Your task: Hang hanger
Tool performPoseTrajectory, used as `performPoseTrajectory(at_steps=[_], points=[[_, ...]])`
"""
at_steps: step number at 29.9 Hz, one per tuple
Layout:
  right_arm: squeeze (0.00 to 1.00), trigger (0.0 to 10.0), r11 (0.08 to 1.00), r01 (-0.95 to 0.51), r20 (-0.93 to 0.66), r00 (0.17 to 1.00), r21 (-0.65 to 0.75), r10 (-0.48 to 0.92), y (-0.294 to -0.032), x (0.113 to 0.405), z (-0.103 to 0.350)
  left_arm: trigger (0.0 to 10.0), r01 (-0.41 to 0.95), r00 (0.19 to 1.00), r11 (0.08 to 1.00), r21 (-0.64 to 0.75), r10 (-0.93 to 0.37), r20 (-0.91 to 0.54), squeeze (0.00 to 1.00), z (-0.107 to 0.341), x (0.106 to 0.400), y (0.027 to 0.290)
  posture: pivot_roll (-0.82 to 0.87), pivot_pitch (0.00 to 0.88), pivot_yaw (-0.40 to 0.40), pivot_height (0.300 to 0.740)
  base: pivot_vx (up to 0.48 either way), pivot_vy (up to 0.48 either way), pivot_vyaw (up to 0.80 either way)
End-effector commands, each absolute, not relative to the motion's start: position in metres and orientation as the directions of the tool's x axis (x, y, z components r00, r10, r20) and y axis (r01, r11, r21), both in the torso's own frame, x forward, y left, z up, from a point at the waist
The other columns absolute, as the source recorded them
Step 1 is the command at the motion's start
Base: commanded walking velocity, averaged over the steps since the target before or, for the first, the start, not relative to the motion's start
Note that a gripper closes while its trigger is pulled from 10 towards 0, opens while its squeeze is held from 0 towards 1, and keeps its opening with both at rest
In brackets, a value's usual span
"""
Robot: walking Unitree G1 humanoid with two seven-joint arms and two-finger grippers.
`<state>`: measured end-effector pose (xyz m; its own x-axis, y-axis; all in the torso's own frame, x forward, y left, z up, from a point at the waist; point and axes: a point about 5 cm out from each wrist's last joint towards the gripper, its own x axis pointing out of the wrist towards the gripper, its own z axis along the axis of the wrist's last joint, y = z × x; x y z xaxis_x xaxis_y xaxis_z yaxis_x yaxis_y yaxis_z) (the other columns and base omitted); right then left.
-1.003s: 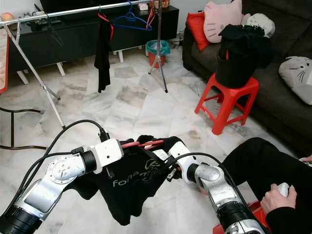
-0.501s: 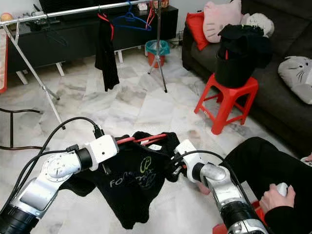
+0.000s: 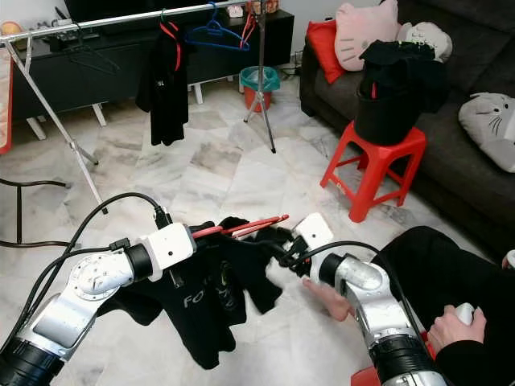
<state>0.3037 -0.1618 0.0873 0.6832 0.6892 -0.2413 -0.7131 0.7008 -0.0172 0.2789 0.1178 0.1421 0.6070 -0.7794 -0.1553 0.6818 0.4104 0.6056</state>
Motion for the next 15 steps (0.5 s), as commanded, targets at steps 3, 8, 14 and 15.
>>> performPoseTrajectory(at_steps=[3, 8, 14, 15], points=[[0.00, 10.0, 0.666, -0.745, -0.168, 0.660, -0.029, 0.732, -0.1549, 0.3023, 0.1005, 10.0, 0.666, 0.606, 0.416, 0.619, -0.786, -0.124, 0.00, 0.1469, 0.2790, 0.1184, 0.03, 0.035, -0.048, 0.740, 0.000, 0.000, 0.00], [0.00, 10.0, 0.654, -0.756, -0.156, 0.650, -0.032, 0.743, -0.1518, 0.2999, 0.1019, 10.0, 0.679, 0.599, 0.416, 0.605, -0.790, -0.128, 0.00, 0.1449, 0.2767, 0.1184, 0.04, 0.036, -0.049, 0.740, 0.000, 0.000, 0.00], [0.00, 10.0, 0.585, -0.810, -0.209, 0.580, -0.048, 0.787, -0.1488, 0.2953, 0.0981, 10.0, 0.694, 0.586, 0.401, 0.599, -0.797, -0.146, 0.00, 0.1422, 0.2750, 0.1180, 0.03, 0.037, -0.046, 0.740, 0.000, 0.000, 0.00], [0.00, 10.0, 0.585, -0.810, -0.209, 0.580, -0.048, 0.787, -0.1488, 0.2953, 0.0981, 10.0, 0.694, 0.586, 0.401, 0.599, -0.797, -0.146, 0.00, 0.1422, 0.2750, 0.1180, 0.03, 0.037, -0.046, 0.740, 0.000, 0.000, 0.00]])
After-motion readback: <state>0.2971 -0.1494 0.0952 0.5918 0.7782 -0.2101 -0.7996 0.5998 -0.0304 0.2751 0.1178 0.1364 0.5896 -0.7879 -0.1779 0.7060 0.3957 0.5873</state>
